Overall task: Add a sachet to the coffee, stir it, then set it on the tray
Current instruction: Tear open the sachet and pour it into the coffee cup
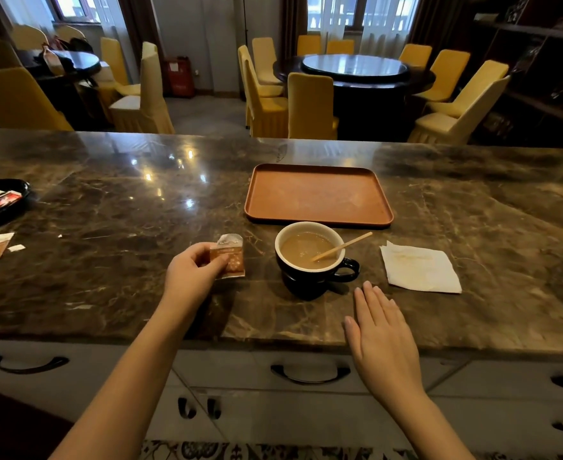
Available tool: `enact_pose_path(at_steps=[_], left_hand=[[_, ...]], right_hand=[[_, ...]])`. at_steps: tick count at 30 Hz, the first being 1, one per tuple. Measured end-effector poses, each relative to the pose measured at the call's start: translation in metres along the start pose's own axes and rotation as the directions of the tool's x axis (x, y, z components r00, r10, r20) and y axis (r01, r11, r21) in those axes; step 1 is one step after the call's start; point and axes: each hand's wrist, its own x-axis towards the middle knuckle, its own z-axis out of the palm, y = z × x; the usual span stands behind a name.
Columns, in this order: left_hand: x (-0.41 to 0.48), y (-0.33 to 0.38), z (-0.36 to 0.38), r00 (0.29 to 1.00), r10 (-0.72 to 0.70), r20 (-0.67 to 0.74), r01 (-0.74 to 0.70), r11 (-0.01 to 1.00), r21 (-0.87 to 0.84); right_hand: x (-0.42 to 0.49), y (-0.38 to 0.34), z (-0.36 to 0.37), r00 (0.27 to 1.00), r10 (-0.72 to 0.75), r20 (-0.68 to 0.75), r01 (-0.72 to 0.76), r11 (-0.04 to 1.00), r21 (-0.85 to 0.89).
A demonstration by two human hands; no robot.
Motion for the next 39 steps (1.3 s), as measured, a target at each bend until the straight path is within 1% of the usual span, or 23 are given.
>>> enact_pose_path(at_steps=[3, 7, 10, 12, 15, 18, 20, 22, 26, 29, 32, 33, 35, 37, 39], left_hand=[[-0.02, 0.01, 0.003, 0.999, 0.004, 0.05, -0.001, 0.999, -0.055], [-0.041, 0.022, 0.01, 0.991, 0.031, 0.129, -0.024, 0.998, -0.059], [-0.056, 0.03, 0.017, 0.976, 0.075, 0.206, -0.06, 0.995, -0.079], [-0.062, 0.035, 0.024, 0.963, 0.108, 0.247, -0.088, 0.992, -0.09], [-0.065, 0.042, 0.038, 0.953, 0.125, 0.276, -0.105, 0.991, -0.089], [-0.065, 0.049, 0.055, 0.949, 0.129, 0.289, -0.103, 0.989, -0.105], [-0.066, 0.054, 0.065, 0.944, 0.145, 0.297, -0.112, 0.986, -0.125], [-0.068, 0.06, 0.073, 0.932, 0.17, 0.32, -0.121, 0.979, -0.167], [-0.071, 0.072, 0.083, 0.92, 0.171, 0.354, -0.088, 0.967, -0.239], [-0.068, 0.081, 0.085, 0.911, 0.164, 0.379, -0.061, 0.961, -0.269], [-0.058, 0.092, 0.083, 0.904, 0.166, 0.393, -0.062, 0.963, -0.263], [-0.052, 0.096, 0.082, 0.903, 0.172, 0.394, -0.077, 0.966, -0.245], [-0.04, 0.107, 0.08, 0.895, 0.202, 0.398, -0.126, 0.97, -0.209], [-0.024, 0.121, 0.077, 0.886, 0.245, 0.393, -0.199, 0.968, -0.155], [-0.006, 0.133, 0.075, 0.885, 0.263, 0.385, -0.234, 0.965, -0.12]], right_hand=[[-0.001, 0.001, 0.002, 0.999, -0.001, -0.038, 0.002, 1.0, 0.024], [-0.003, 0.002, 0.004, 0.991, -0.015, -0.135, 0.029, 0.995, 0.098], [-0.005, 0.002, 0.004, 0.977, -0.021, -0.213, 0.069, 0.973, 0.221], [-0.006, 0.002, 0.001, 0.967, -0.017, -0.253, 0.107, 0.932, 0.347], [-0.008, 0.002, -0.012, 0.962, 0.019, -0.273, 0.149, 0.801, 0.58], [-0.007, -0.003, -0.029, 0.965, 0.008, -0.262, 0.19, 0.667, 0.72], [-0.005, -0.01, -0.042, 0.974, -0.003, -0.226, 0.189, 0.56, 0.807], [-0.003, -0.017, -0.055, 0.986, -0.011, -0.165, 0.153, 0.44, 0.885], [0.005, -0.023, -0.074, 0.998, 0.008, -0.063, 0.06, 0.222, 0.973], [0.013, -0.022, -0.081, 0.998, 0.053, -0.019, 0.013, 0.117, 0.993], [0.026, -0.019, -0.091, 0.998, 0.057, 0.034, -0.035, 0.018, 0.999], [0.032, -0.017, -0.096, 0.999, 0.043, 0.033, -0.034, 0.014, 0.999], [0.048, -0.014, -0.107, 1.0, 0.001, 0.014, -0.014, 0.051, 0.999], [0.069, -0.011, -0.118, 0.999, -0.037, -0.017, 0.021, 0.13, 0.991], [0.092, -0.008, -0.127, 0.997, -0.074, -0.03, 0.045, 0.216, 0.975]])
